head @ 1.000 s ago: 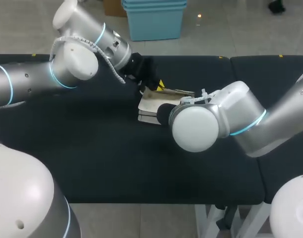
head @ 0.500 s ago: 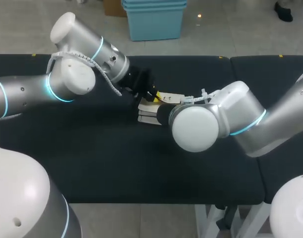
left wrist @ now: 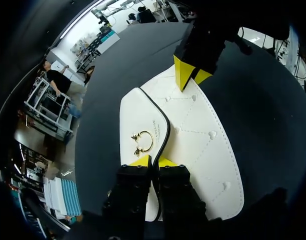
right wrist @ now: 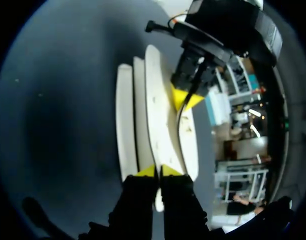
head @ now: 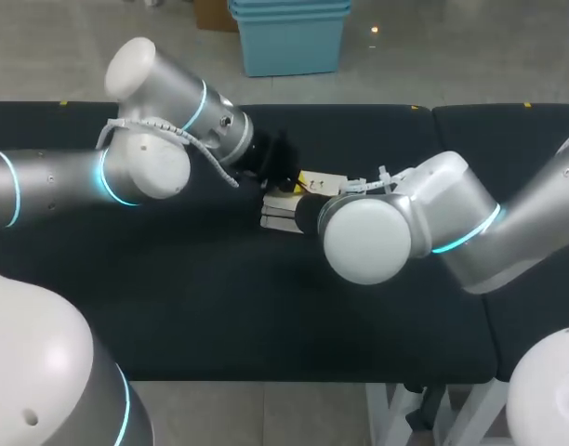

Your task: Pick up the bag, open it, inspect its contents, close it, and place it on the opposite side

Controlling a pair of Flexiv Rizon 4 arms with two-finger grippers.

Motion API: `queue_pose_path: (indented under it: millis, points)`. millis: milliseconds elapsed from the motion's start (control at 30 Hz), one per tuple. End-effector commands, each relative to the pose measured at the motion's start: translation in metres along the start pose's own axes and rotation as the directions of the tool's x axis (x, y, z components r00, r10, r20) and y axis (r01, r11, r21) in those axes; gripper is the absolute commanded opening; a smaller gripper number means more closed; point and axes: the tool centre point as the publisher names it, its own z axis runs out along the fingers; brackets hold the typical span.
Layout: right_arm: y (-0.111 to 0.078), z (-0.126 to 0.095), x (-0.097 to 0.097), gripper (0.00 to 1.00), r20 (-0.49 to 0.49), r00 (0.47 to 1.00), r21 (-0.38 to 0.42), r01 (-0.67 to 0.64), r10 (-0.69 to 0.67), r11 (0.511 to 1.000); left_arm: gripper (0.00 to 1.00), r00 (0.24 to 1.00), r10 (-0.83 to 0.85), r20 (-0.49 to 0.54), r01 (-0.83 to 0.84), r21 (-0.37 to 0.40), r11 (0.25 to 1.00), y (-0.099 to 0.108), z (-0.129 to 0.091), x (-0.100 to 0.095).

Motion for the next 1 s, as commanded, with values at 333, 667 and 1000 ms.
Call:
queue_pose_path:
  millis: [333, 667, 1000]
  points:
    - [0.001, 0.0, 0.003, 0.0, 0.004, 1.0, -0.004, -0.002, 0.002, 1.0, 0.0, 0.996, -0.026, 0.081, 0.023, 0.041, 0.999, 0.003, -0.003, 0.011]
    - [0.001, 0.0, 0.003, 0.0, 0.004, 1.0, -0.004, -0.002, 0.002, 1.0, 0.43, 0.99, -0.019, 0.138, 0.011, 0.063, 0.998, -0.001, -0.017, 0.005]
    - [0.001, 0.0, 0.003, 0.0, 0.004, 1.0, -0.004, -0.002, 0.002, 1.0, 0.0, 0.988, 0.011, 0.153, -0.021, 0.062, 0.998, -0.004, -0.02, 0.005]
